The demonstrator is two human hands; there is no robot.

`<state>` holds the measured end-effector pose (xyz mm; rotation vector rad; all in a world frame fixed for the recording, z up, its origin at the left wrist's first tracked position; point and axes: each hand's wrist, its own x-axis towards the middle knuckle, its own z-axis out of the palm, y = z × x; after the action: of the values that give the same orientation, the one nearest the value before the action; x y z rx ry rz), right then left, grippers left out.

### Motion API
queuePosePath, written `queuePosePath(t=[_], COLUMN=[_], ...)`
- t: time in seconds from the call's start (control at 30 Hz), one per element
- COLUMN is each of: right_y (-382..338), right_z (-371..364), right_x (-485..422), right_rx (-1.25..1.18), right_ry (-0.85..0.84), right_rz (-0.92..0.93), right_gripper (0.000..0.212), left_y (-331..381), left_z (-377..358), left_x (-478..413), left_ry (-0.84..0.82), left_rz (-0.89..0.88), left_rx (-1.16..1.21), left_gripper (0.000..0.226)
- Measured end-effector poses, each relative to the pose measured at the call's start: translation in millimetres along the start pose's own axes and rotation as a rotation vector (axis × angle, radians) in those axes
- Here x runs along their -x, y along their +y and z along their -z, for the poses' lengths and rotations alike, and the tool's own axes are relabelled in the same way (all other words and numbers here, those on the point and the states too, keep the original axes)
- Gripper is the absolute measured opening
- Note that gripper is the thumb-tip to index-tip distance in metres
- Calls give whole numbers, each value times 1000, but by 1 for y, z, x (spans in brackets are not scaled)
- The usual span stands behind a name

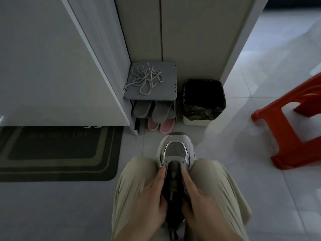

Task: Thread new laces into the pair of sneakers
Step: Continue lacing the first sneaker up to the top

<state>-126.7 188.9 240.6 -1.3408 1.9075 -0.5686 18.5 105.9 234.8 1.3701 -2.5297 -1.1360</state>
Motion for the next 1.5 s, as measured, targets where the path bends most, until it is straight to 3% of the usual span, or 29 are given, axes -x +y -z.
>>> queuePosePath(t=[0.1,0.27,0.43,0.63,0.83,0.97,1.17,1.27,1.5], right_y=[7,21,53,155,243,262,268,266,214], right_z=[6,7,-16,-29,-50,-81,-109,-100,-56], right_x=[-1,-44,-115,-176,-214,-230,-244,-242,-223], right_rx=[-39,-168,-278,66,162,142,306,234,152], right_ry=[38,30,-53,-199,-260,-336,-312,-272,-240], right_rz=[2,-36,-208,-494,-719,-703,-723,-693,-559], right_gripper=[84,75,52,44,64,67,40,31,30], left_y=[7,-2,-41,-98,-168,-181,-194,-181,-109], left_z=[2,3,-21,-75,-142,-162,-174,-167,-128], left_x=[-2,-43,-115,-193,-240,-243,-235,-241,-244], left_ry=[28,45,42,-29,-111,-168,-222,-281,-252], left_rz=[35,55,252,383,495,527,594,596,471], left_rx=[81,14,35,-12,28,47,121,83,36], left_gripper=[68,65,60,60,68,69,57,53,58])
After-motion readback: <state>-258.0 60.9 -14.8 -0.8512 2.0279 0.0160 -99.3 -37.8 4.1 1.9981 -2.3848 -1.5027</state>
